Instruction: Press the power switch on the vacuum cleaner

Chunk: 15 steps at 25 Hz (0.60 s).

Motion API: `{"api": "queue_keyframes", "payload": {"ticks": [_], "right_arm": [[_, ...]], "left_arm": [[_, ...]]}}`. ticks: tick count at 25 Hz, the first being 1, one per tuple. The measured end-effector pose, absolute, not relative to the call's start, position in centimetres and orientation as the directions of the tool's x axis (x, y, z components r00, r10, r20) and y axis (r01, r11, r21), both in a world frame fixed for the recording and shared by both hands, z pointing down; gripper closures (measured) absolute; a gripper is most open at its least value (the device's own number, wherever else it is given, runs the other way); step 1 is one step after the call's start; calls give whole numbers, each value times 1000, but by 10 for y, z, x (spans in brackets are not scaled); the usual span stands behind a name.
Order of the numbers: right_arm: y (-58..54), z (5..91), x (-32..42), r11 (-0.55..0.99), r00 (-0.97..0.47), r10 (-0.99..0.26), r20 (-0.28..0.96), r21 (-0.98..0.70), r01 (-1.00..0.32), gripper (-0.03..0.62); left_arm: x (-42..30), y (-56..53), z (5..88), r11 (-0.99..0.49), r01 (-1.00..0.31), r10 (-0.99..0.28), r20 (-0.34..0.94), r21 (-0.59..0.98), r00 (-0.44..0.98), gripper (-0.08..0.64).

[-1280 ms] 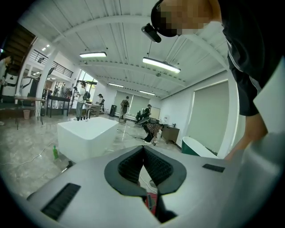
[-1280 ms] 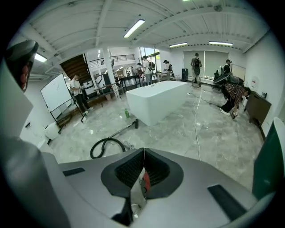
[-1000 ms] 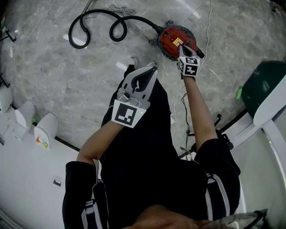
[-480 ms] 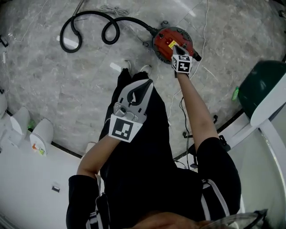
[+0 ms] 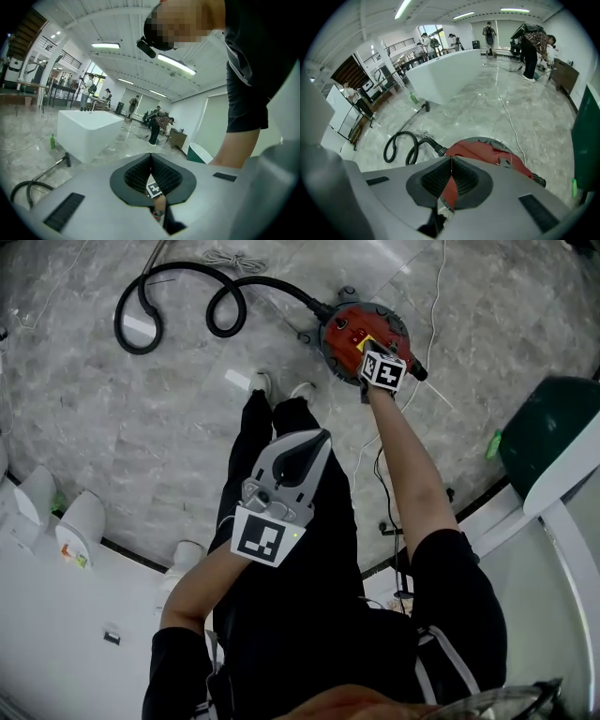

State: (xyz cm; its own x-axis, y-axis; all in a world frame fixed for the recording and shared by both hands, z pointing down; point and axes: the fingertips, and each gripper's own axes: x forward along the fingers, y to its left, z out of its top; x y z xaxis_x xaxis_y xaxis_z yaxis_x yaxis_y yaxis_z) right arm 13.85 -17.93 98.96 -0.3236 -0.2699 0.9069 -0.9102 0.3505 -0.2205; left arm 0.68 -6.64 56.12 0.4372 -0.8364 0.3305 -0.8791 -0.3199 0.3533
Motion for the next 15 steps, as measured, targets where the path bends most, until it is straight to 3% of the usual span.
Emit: {"api": "queue_keyframes", "payload": {"ticks": [9,15], "right_arm": [[-185,1035,130,325,-331,-223,917,-250,-912,573],[-187,1048,128,289,-304,-195,932,-241,-926,574]], "left_arm": [[-1,-71,584,-288,-858,-841,315,426,439,541],[9,-72,593,-330,-800,-800,302,501,519,541]]}}
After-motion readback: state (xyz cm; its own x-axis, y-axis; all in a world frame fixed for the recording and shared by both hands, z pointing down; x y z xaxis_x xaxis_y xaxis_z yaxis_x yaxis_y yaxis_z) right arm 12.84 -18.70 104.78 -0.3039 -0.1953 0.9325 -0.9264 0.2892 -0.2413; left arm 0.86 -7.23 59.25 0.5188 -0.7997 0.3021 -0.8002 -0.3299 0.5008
